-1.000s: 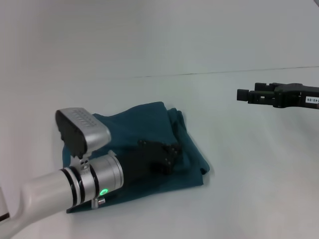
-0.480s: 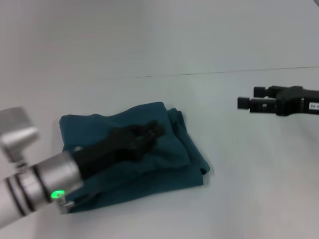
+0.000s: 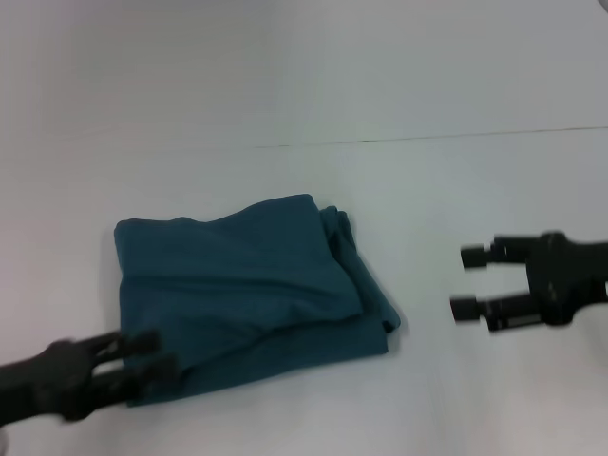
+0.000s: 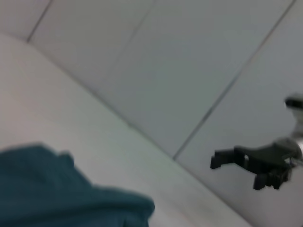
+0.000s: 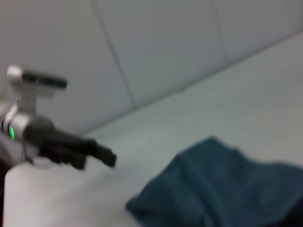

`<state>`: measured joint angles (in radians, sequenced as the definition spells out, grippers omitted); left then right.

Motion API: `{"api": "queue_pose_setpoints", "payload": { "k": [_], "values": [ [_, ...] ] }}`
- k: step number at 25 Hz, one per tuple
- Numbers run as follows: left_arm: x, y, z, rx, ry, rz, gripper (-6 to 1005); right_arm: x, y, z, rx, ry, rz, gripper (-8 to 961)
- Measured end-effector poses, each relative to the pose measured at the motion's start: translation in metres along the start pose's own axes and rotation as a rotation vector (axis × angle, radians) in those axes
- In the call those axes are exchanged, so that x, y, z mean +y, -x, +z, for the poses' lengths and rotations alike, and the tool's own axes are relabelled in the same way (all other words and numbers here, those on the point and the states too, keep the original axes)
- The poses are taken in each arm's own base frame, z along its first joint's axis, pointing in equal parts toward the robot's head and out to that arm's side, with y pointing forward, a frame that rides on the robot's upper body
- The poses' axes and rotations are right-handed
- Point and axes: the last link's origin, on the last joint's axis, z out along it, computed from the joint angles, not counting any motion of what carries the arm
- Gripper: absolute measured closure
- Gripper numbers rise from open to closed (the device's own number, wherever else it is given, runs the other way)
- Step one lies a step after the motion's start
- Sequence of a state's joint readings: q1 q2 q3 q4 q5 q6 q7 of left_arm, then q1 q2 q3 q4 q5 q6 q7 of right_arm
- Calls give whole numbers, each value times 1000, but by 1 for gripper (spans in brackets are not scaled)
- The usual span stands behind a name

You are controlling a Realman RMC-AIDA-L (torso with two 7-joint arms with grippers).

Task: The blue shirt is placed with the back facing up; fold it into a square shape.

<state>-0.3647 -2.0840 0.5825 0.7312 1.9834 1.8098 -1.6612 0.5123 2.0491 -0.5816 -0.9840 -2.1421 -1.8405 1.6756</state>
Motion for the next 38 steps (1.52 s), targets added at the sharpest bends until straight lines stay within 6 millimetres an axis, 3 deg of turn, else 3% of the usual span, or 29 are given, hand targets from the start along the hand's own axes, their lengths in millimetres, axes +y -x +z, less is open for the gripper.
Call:
{"api": "queue_pose_setpoints", "payload": {
  "k": [1,6,11,17,38],
  "values": [
    [1,2,-12,-26,-11,-7,396,2,-3,0,28,6,2,29],
    [4,17,-35,-144,-46,-33,217,7,-16,1,125,41,21,29],
    [5,26,-37,-229,-49,-54,154,10,-21,1,140,52,31,29],
    [3,24,-33,-253,-45,-47,78,11,-24,4,154,57,31,29],
    [-2,25,-30,-275,-74,-54,77,9,-23,15,138,44,8,28]
  ]
}}
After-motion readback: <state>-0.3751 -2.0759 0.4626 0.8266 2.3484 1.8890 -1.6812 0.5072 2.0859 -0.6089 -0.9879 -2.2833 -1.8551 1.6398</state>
